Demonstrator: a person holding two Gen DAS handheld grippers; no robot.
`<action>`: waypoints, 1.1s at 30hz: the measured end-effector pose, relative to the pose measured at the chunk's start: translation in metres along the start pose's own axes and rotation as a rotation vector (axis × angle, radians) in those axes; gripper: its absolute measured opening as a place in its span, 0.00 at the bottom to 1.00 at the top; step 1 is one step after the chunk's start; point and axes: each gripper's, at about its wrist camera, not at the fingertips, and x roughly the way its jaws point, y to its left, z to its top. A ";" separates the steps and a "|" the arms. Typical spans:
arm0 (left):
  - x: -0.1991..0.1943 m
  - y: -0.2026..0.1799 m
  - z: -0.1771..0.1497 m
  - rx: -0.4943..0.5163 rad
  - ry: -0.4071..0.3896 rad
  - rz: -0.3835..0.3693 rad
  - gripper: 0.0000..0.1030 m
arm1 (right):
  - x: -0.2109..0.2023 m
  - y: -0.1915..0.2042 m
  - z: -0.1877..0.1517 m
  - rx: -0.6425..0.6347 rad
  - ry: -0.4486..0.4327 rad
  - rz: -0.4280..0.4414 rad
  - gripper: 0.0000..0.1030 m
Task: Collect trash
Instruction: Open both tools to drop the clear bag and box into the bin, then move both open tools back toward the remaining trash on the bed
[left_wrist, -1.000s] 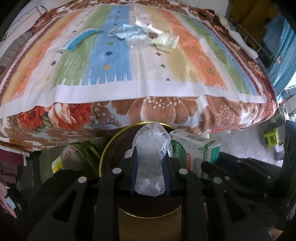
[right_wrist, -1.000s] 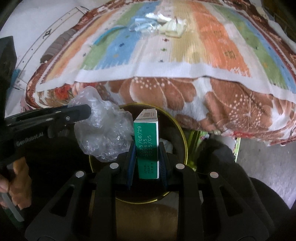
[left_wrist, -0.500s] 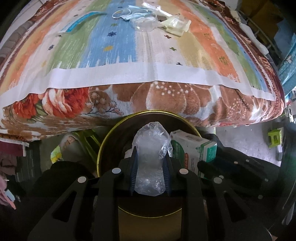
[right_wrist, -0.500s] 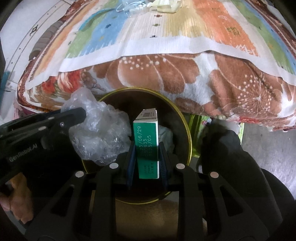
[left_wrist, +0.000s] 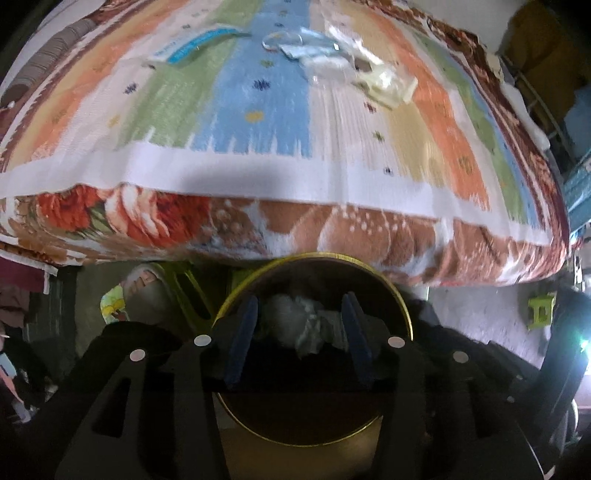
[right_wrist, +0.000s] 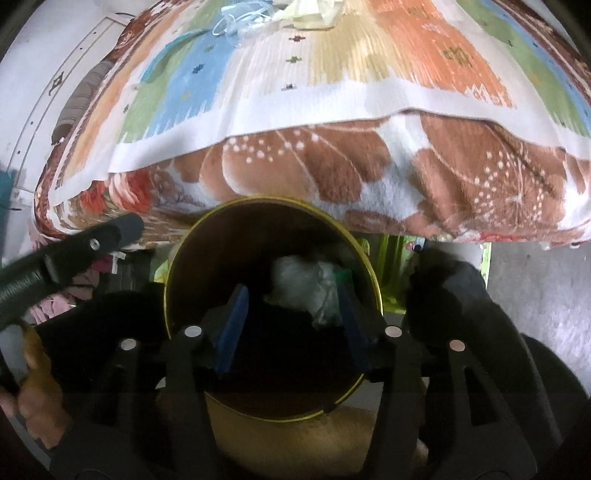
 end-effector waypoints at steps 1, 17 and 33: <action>-0.003 0.001 0.002 -0.002 -0.009 -0.003 0.49 | -0.001 0.001 0.001 -0.005 -0.003 0.000 0.48; -0.066 0.011 0.060 0.008 -0.318 0.004 0.77 | -0.037 0.036 0.033 -0.175 -0.201 -0.057 0.74; -0.037 0.051 0.117 -0.232 -0.281 -0.271 0.94 | -0.052 0.054 0.071 -0.236 -0.384 -0.020 0.91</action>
